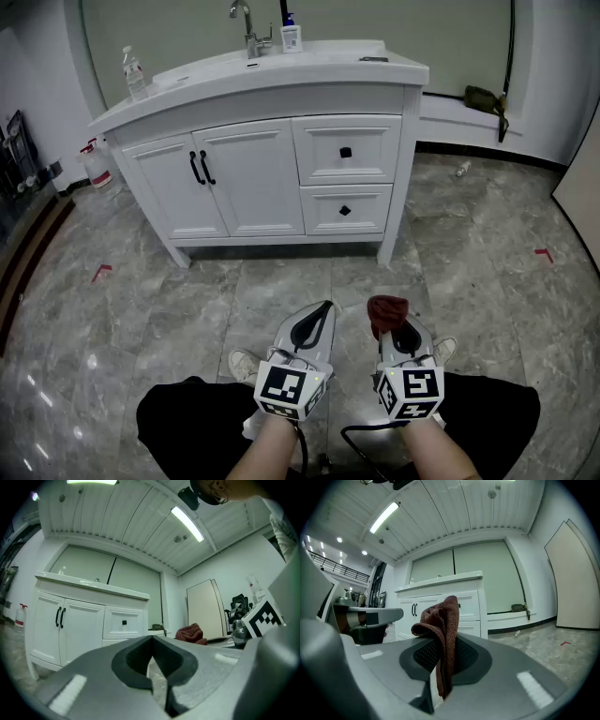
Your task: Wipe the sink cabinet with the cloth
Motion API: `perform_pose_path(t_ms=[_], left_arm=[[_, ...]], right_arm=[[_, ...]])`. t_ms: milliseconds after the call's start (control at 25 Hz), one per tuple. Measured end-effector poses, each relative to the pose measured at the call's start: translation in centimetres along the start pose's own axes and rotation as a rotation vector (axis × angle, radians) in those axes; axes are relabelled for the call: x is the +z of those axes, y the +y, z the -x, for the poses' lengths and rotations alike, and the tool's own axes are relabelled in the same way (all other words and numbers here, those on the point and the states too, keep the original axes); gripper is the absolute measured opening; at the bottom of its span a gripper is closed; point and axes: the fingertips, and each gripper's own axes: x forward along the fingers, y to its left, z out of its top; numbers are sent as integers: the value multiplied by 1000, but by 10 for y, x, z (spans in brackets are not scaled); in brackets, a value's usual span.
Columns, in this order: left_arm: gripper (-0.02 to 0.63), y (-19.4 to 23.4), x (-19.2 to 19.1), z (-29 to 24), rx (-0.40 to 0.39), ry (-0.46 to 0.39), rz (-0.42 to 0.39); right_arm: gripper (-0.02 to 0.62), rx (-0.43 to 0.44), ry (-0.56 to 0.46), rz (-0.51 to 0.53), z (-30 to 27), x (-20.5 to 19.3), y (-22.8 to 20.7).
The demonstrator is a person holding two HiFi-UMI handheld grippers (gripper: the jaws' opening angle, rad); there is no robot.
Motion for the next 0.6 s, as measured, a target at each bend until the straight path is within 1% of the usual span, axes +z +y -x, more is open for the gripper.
perform_pose_path(t_ms=[360, 600], left_arm=[[0, 0, 2, -2, 6, -9, 4], [0, -4, 7, -5, 6, -18, 12]], right_arm=[[75, -5, 4, -6, 0, -2, -2], [77, -11, -6, -43, 0, 2, -4]])
